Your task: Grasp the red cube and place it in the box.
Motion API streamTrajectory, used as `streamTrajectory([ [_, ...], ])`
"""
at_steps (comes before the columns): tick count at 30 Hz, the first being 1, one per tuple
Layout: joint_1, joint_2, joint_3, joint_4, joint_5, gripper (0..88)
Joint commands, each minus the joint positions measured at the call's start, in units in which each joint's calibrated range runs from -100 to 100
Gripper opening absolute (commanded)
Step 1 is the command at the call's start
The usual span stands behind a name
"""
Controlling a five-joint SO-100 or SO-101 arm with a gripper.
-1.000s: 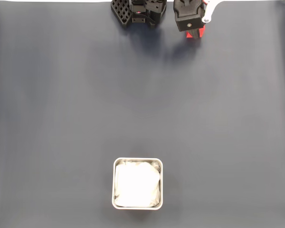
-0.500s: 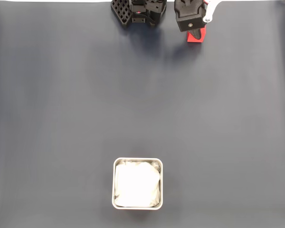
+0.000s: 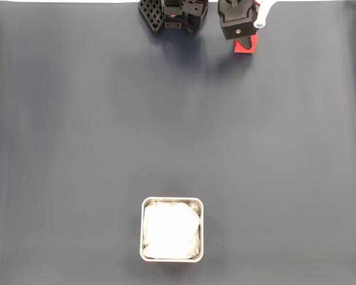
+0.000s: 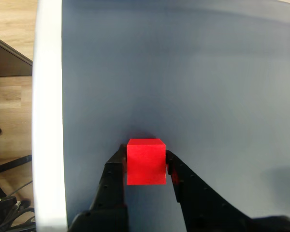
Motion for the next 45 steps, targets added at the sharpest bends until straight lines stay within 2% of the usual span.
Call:
streamTrajectory([
  [1,1.04,2.56,-2.57,-2.04,-0.49,6.9],
  [21,6.15,19.8,-23.92,-3.76,-5.37,4.9],
  [45,22.13,40.17,-48.55,-3.93,-6.79,4.8],
])
